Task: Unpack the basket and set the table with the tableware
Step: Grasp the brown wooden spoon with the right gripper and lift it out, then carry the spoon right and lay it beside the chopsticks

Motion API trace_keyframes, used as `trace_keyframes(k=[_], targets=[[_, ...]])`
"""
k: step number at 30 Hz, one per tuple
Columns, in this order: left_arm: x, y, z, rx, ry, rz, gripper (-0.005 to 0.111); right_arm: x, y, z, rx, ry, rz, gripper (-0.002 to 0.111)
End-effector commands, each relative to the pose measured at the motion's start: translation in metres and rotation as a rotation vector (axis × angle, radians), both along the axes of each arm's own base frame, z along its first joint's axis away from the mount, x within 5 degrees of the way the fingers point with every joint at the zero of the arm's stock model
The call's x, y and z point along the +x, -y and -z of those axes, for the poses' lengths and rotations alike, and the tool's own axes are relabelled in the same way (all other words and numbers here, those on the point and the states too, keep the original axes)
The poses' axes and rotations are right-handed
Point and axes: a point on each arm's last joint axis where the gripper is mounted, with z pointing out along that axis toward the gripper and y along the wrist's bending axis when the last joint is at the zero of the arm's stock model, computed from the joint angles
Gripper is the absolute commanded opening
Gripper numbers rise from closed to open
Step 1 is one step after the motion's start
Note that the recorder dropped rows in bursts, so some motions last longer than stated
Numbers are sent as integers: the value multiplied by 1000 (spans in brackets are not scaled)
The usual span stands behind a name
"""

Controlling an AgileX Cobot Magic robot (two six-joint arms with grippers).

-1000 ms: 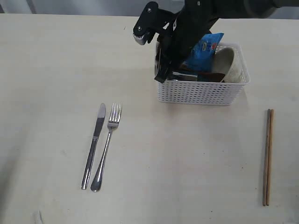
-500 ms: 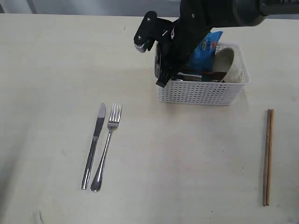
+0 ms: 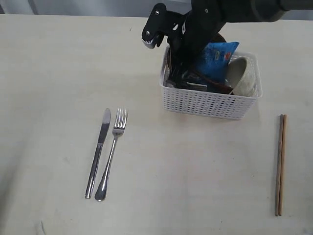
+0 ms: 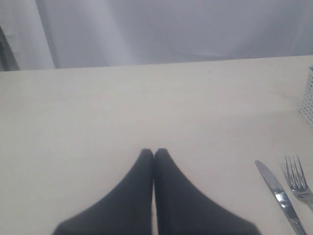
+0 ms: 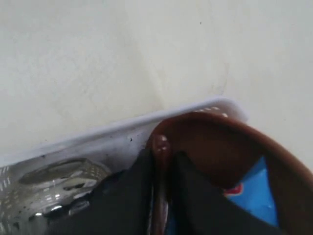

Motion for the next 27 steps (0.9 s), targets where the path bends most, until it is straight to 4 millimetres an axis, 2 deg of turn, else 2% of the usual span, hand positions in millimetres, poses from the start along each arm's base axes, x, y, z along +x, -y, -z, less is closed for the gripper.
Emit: trace_keyframes(k=[1,9,15,18,23,27], targets=[[0,0,1,9,2,-2,0,-5,2,-24,38,39,11,0],[0,0,1,9,2,-2,0,-15,8,-67,101,123,14,0],[0,0,1,9,2,-2,0,-29,17,-111,158,214,13,0],[0,0,1,9,2,-2,0,-37,28,-131,173,239,39,0],[0,0,1,9,2,-2,0,-42,69,-158,218,241,213,0],[0,0,1,9,2,-2,0,-35,115,-158,210,177,440,0]])
